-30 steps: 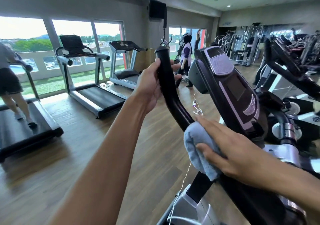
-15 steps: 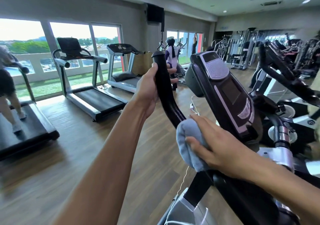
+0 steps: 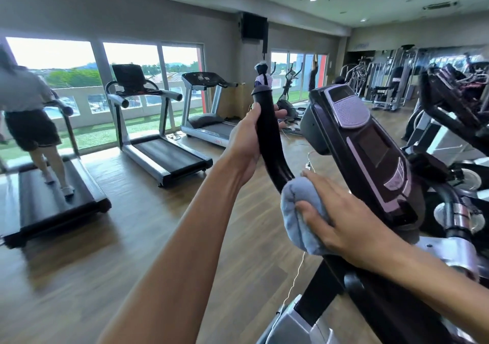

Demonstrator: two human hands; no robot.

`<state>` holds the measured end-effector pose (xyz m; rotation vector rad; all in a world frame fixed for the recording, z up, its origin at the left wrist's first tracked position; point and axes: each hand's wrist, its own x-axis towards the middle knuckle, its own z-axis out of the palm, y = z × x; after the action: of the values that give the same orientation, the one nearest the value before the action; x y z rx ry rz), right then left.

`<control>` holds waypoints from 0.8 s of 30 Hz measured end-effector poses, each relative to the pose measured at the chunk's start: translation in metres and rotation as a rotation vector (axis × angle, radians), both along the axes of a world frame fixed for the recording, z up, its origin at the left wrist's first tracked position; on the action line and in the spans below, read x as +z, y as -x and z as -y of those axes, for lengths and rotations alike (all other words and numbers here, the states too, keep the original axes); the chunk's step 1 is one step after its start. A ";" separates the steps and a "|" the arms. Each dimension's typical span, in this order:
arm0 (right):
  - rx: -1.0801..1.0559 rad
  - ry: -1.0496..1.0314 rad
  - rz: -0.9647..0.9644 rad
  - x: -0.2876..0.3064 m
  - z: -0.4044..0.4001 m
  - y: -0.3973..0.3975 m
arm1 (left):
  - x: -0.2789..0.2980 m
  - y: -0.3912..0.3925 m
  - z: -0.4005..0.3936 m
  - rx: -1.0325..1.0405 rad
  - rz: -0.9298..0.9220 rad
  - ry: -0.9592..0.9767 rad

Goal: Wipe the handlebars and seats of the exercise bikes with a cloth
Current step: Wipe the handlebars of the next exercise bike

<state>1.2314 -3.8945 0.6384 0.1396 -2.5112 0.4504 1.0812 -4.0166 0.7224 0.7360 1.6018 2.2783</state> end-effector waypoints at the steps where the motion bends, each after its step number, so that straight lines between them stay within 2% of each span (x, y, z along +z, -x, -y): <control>1: -0.006 -0.013 -0.022 0.000 0.001 0.003 | 0.000 0.000 -0.001 0.005 0.001 0.001; 4: -0.023 0.001 -0.105 0.019 0.015 0.046 | 0.001 -0.001 -0.002 -0.003 0.058 -0.043; 8: -0.064 0.169 -0.224 0.035 0.030 0.082 | 0.002 -0.003 0.000 -0.071 0.153 -0.106; 13: -0.009 0.089 0.040 0.008 0.005 0.007 | 0.000 0.000 0.002 -0.037 0.031 -0.027; 15: 0.012 0.087 0.072 -0.003 -0.002 -0.017 | -0.002 0.003 0.001 -0.049 0.008 -0.017; 19: -0.006 0.002 -0.096 0.009 0.010 0.027 | -0.002 0.004 -0.003 -0.032 0.029 -0.049; 22: -0.061 0.055 -0.184 0.031 0.030 0.083 | 0.000 0.003 -0.001 -0.064 0.123 -0.104; 24: -0.052 0.035 -0.228 0.027 0.028 0.080 | 0.000 0.004 0.002 -0.084 0.127 -0.111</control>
<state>1.1516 -3.9229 0.6657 0.1056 -2.2768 0.4313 1.0768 -4.0184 0.7222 0.6569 1.3726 2.3186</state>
